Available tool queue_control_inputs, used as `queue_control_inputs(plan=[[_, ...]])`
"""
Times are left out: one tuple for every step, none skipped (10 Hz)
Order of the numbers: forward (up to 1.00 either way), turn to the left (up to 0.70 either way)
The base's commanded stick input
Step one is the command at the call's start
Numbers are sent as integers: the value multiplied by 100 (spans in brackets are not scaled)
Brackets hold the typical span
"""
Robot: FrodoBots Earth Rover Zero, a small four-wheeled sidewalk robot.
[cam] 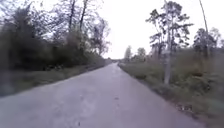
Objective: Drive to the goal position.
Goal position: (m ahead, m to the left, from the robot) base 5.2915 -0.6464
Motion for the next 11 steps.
queue_control_inputs(plan=[[100, 0], [100, 0], [100, 0], [100, 0], [100, 0], [100, 0], [100, 0], [100, 0], [100, 0], [100, 0], [100, 0]])
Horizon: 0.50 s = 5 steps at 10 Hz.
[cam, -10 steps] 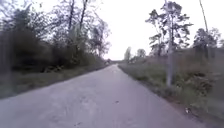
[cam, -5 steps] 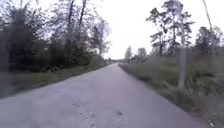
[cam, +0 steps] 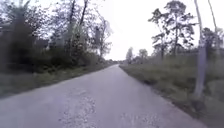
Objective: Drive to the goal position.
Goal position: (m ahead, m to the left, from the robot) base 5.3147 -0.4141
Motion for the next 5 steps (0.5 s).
queue_control_inputs(plan=[[100, 0], [100, 0], [100, 0], [100, 0], [100, 0]])
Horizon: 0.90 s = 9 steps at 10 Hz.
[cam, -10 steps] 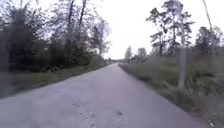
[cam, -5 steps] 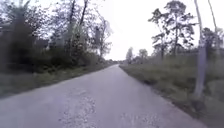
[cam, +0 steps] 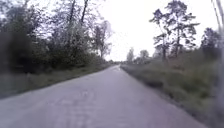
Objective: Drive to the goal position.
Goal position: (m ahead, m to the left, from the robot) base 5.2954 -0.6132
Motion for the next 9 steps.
queue_control_inputs(plan=[[100, 0], [100, 0], [100, 0], [100, 0], [100, 0], [100, 0], [100, 0], [100, 0], [100, 0]])
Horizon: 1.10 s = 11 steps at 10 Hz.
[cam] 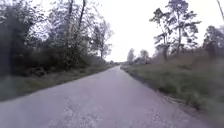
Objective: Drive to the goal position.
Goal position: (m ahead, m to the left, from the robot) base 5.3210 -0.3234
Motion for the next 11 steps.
queue_control_inputs(plan=[[100, -28], [100, -40], [100, -40], [100, -25], [100, -7], [100, 0], [100, 0], [100, 0], [100, 0], [100, 0], [100, 0]])
